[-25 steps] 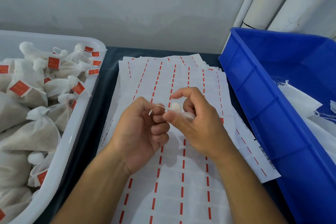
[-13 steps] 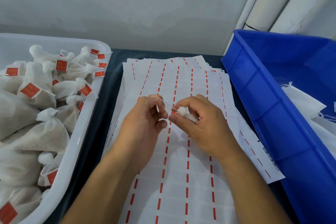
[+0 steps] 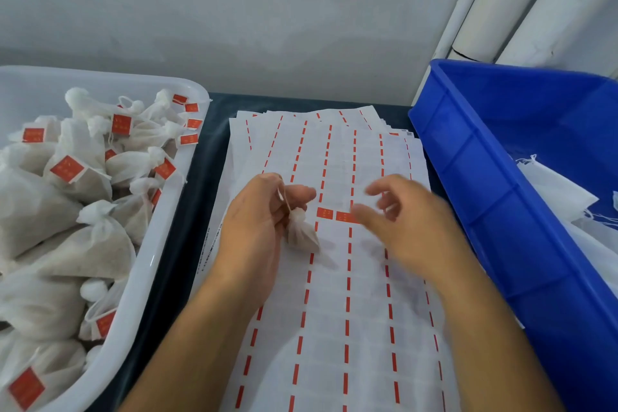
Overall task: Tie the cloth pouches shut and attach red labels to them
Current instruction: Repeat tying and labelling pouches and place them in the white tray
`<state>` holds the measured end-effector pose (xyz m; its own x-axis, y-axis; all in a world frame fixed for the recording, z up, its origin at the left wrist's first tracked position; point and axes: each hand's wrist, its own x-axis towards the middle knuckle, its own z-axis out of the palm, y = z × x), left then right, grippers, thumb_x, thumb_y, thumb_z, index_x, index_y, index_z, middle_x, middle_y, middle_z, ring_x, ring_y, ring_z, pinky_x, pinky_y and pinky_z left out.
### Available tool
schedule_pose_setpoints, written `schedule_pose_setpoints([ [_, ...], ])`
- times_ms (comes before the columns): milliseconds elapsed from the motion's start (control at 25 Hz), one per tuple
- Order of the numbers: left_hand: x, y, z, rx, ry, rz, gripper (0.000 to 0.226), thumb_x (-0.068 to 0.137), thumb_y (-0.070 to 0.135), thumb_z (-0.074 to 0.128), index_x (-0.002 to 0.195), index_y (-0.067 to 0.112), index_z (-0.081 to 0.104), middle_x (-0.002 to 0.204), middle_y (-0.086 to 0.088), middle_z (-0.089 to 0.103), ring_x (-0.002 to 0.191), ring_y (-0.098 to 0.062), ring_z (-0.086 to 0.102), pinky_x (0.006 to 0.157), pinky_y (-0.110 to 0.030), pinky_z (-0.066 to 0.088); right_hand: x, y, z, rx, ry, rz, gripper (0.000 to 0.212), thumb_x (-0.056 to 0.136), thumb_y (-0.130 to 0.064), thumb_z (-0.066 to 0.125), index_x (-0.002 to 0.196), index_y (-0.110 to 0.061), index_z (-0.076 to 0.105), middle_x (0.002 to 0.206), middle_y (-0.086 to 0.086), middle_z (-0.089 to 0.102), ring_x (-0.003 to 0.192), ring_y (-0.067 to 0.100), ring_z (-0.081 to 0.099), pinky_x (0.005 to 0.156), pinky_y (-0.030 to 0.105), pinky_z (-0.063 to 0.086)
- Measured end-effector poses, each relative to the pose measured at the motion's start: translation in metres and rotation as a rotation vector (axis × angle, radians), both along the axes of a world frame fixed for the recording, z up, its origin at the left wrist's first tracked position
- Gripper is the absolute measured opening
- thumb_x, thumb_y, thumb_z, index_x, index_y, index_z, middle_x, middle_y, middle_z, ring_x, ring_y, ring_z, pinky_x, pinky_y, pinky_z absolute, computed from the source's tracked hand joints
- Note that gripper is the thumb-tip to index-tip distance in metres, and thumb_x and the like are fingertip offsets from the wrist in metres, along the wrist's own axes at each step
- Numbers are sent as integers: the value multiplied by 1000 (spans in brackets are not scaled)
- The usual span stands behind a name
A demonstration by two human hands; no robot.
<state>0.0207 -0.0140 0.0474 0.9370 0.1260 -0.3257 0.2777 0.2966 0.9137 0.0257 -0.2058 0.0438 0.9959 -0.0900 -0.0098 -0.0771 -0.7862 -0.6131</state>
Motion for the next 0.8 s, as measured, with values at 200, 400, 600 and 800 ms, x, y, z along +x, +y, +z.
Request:
schedule_pose_setpoints([
  [200, 2, 0, -4, 111, -3, 105, 49, 100, 29, 47, 56, 34, 69, 63, 7, 62, 51, -4, 56, 61, -24, 54, 0, -54, -9, -229, 144, -272, 55, 86, -60, 70, 128, -31, 50, 130, 1, 60, 107, 20, 59, 86, 37, 50],
  [400, 2, 3, -11, 257, -66, 153, 38, 102, 32, 48, 71, 23, 67, 67, 7, 67, 45, -2, 51, 48, -17, 49, 0, -56, -18, -87, 132, -263, 54, 90, -51, 72, 134, -29, 50, 132, -1, 61, 112, 19, 61, 87, 36, 52],
  [600, 1, 2, -10, 338, -208, 166, 28, 103, 25, 47, 82, 24, 66, 88, 10, 75, 55, -3, 56, 54, -21, 51, -2, -54, -20, 407, 4, -295, 44, 91, -33, 75, 131, -30, 57, 103, -15, 75, 87, 6, 72, 76, 27, 57],
  [800, 2, -1, -13, 406, -307, 267, 24, 106, 26, 48, 88, 26, 64, 92, 18, 73, 84, -3, 70, 71, -22, 51, -7, -41, -18, 892, 208, -95, 21, 95, -33, 70, 116, -32, 70, 110, -6, 79, 96, 20, 78, 80, 43, 64],
])
